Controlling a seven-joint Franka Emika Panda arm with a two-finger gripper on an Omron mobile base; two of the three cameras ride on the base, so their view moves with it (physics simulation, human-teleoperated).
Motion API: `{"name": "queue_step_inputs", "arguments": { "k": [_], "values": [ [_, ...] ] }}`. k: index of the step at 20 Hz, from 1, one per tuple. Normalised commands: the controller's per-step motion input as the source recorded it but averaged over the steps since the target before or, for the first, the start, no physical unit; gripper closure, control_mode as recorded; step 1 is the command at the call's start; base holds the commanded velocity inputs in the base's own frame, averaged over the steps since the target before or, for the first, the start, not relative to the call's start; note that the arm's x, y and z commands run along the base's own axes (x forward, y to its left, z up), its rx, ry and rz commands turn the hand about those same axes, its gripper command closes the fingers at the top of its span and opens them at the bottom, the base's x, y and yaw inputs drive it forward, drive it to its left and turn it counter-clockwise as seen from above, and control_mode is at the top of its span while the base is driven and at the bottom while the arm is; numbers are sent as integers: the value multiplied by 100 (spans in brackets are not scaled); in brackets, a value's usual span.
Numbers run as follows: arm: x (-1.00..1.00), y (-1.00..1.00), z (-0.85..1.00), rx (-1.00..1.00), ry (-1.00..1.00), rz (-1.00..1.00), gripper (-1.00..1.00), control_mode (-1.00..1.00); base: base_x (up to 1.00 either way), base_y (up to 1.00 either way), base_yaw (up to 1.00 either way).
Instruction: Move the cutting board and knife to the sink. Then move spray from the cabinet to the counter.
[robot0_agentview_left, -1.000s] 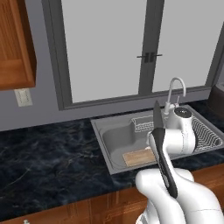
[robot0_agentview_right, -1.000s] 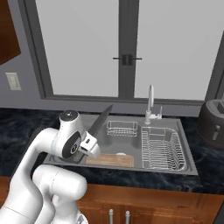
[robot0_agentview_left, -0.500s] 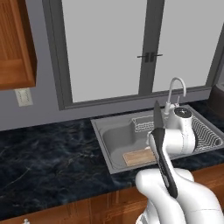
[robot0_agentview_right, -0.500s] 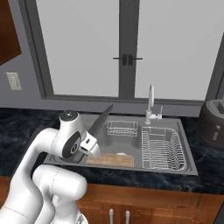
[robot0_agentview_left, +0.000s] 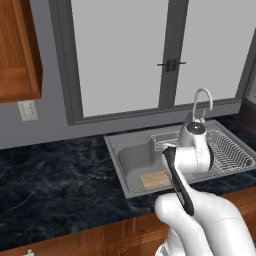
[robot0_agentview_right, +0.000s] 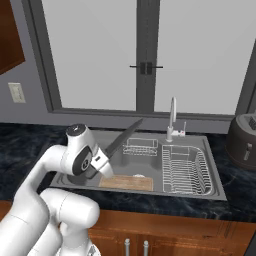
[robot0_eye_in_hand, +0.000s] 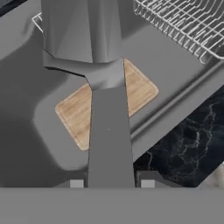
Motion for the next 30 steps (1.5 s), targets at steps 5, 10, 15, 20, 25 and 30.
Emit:
{"name": "queue_step_inputs", "arguments": {
  "k": [5, 10, 15, 20, 25, 30],
  "values": [
    [59, 21, 0, 2, 6, -25, 100, -100, 0, 0, 0],
    [41, 11, 0, 16, 10, -21, 100, -100, 0, 0, 0],
    [23, 2, 0, 20, 10, -18, 100, -100, 0, 0, 0],
    [5, 8, -3, 18, 3, -16, 100, -100, 0, 0, 0],
    [3, 15, -24, 10, 0, -19, 100, -100, 0, 0, 0],
    [8, 10, -27, 14, 0, -21, 100, -100, 0, 0, 0]
  ]
}}
